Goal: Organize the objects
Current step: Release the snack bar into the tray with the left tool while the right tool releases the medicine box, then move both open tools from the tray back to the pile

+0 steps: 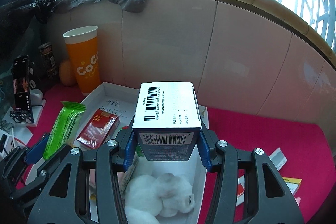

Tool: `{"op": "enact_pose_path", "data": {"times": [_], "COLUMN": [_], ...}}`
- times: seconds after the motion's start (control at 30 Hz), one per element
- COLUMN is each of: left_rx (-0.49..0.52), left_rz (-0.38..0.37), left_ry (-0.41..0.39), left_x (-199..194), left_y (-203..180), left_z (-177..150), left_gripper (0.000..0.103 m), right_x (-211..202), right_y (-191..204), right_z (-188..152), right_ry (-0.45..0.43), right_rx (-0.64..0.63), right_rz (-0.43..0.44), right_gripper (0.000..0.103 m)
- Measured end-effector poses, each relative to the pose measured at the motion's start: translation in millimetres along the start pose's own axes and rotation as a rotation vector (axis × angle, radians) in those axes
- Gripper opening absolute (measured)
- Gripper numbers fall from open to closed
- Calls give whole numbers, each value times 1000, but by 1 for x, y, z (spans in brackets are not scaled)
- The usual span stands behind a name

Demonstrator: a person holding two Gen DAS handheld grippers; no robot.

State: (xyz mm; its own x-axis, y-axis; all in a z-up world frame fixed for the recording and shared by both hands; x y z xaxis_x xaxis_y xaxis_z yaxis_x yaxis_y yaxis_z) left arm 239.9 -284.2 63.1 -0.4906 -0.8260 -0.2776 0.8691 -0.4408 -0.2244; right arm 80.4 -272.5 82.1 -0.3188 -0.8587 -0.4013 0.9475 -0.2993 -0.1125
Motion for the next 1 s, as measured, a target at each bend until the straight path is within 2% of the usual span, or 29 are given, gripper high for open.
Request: {"op": "enact_pose_path", "data": {"times": [0.03, 0.07, 0.1, 0.13, 0.17, 0.2, 0.27, 0.4, 0.5, 0.8, 1.0], "left_rx": [3, 4, 0, -9, -19, -21, -24, -42, -34, -47, -56], "left_rz": [8, 10, 10, 9, 11, 15, 30, 9, 8, 6, 15], "left_ry": [7, 8, 6, -1, -8, -13, -36, -54, -63, -90, -97], "left_x": [1, 2, 2, 1, 0, -1, -3, -4, -8, -16, -17], "left_y": [1, 1, 2, 3, 4, 4, 5, 6, 4, 5, 6], "left_z": [-1, -1, -2, -2, -1, -1, -1, -1, -1, 3, 3], "left_gripper": [39, 46, 59, 67, 87, 96, 103, 103, 103, 103, 103], "right_x": [6, 10, 12, 12, 10, 7, -2, -19, -32, -81, -113], "right_y": [2, 4, 5, 7, 8, 9, 7, -1, -6, -41, -81], "right_z": [0, -1, -2, -4, -6, -8, -9, -9, -13, -32, -46], "right_ry": [8, 18, 26, 26, 19, 10, -16, -35, -44, -99, -127], "right_rx": [-2, -1, -5, -12, -20, -27, -24, 13, 37, 169, 252], "right_rz": [-1, 8, 14, 9, 4, 6, 6, 28, 40, 43, -12], "right_gripper": [50, 51, 53, 61, 68, 81, 85, 91, 103, 103, 103]}}
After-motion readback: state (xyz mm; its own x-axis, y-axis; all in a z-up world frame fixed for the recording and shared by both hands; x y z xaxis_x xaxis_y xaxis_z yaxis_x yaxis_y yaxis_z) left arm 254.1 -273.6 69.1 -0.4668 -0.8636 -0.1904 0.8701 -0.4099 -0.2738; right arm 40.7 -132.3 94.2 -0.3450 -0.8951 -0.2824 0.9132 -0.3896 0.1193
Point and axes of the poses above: each gripper's, at about its wrist camera, not at the fingertips, and x roughly the way its jaws point, y to its left, z to its top, the point moved 2 cm from there along x, roughly the way its jaws point, and after that the axes turned 11 degrees about -y, right-handed, at the moved point
